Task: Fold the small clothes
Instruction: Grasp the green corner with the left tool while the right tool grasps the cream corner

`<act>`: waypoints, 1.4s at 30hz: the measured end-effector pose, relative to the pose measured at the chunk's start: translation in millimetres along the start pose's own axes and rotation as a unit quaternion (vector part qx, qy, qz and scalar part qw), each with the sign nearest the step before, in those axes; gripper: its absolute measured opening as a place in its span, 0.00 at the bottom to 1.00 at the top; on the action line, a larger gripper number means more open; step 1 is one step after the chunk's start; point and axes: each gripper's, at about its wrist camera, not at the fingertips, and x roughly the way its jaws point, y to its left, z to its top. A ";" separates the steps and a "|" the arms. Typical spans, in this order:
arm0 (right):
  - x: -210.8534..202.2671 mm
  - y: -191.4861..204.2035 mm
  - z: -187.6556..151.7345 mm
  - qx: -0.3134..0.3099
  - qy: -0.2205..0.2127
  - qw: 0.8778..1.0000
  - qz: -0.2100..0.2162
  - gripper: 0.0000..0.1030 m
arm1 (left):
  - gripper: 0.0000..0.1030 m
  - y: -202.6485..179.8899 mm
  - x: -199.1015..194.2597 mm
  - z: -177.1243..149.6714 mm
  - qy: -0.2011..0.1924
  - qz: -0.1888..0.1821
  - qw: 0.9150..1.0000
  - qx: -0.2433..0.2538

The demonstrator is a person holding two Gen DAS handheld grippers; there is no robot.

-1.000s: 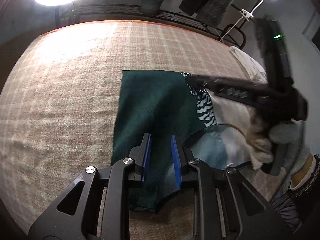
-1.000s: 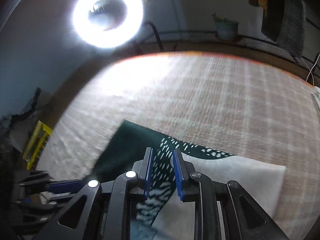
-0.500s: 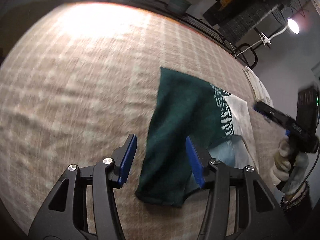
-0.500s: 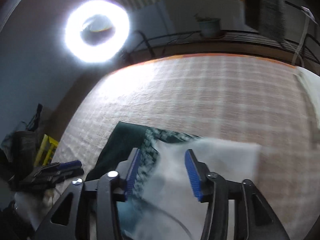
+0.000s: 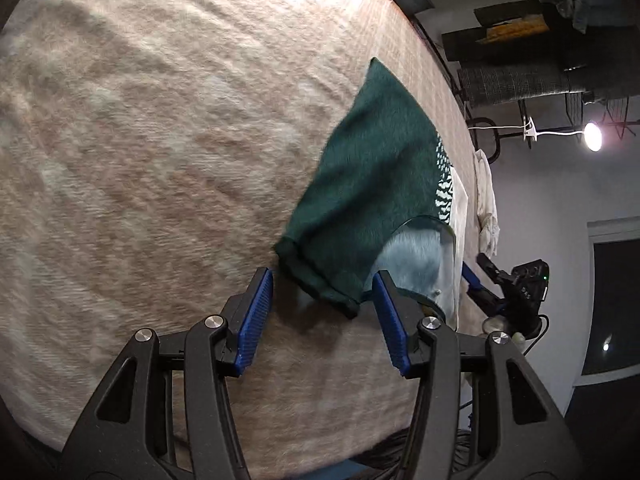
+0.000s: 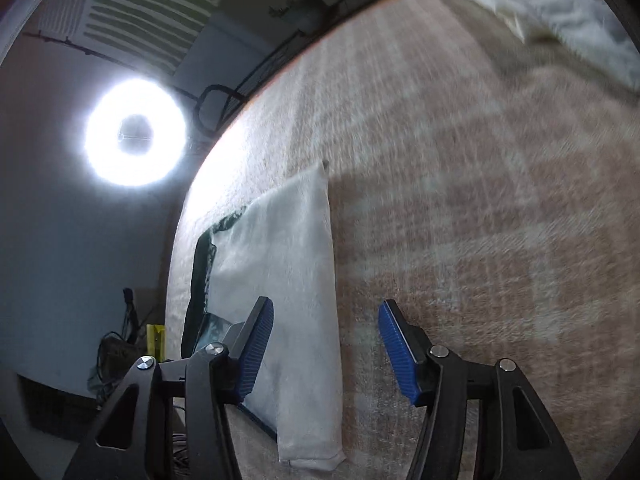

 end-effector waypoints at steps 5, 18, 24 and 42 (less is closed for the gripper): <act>21.8 6.7 8.2 0.001 0.010 0.999 0.031 0.45 | 0.53 -6.2 8.7 6.3 -0.003 -0.022 1.000 -0.019; 67.9 22.3 16.3 0.012 0.015 0.998 0.055 0.17 | 0.07 -41.7 38.3 17.3 -0.025 0.031 0.998 0.046; 61.9 67.3 19.4 -0.041 -0.008 0.999 0.003 0.03 | 0.04 -76.3 26.5 6.1 -0.073 0.058 0.987 0.134; 7.4 105.2 31.2 -0.082 -0.061 0.995 -0.008 0.02 | 0.03 -143.5 32.3 1.8 -0.083 0.034 0.972 0.217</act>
